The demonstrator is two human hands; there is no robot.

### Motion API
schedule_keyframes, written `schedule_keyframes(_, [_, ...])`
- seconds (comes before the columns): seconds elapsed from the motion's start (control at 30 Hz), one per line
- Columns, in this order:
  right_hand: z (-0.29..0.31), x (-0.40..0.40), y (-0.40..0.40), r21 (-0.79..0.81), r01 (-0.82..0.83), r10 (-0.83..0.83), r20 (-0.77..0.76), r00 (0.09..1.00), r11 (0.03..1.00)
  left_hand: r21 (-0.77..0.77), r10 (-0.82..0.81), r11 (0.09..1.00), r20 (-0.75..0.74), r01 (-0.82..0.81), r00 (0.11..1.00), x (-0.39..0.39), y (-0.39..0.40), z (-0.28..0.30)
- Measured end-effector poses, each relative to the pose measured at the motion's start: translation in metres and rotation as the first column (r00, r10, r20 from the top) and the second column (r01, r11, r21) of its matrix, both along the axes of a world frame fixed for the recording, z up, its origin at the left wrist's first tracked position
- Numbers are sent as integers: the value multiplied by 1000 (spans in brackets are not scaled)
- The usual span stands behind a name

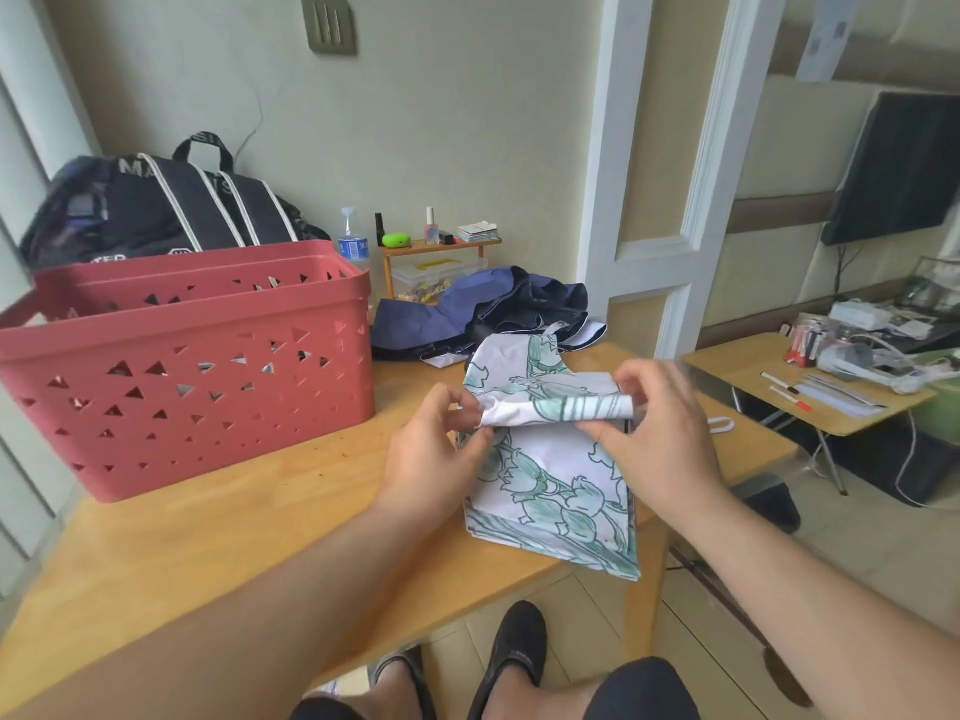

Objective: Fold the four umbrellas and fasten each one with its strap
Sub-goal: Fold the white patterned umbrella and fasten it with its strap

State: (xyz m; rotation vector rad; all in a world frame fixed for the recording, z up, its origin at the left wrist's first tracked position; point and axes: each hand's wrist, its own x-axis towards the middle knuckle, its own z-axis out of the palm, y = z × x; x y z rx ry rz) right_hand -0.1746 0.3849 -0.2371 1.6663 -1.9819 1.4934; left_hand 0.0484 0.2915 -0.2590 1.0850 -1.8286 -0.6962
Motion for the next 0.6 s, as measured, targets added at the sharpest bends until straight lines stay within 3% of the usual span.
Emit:
schedule_keyframes(0.13, [-12,-7,0,-4,-35,34,-192,981,999,37,6,999,7,-6,1000,8,3,-3])
schedule_keyframes(0.3, [-23,-11,3,19,-22,26,-230,973,1000,122,-62,991,-8,62,998,14,2,-6])
schedule_keyframes(0.47, [-30,-9,8,28,-65,71,-284,956,997,213,-138,963,-130,164,982,14,5,-7])
schedule_keyframes(0.6, [-32,-3,12,1,-125,117,-358,927,992,241,-132,961,-45,139,990,14,4,-2])
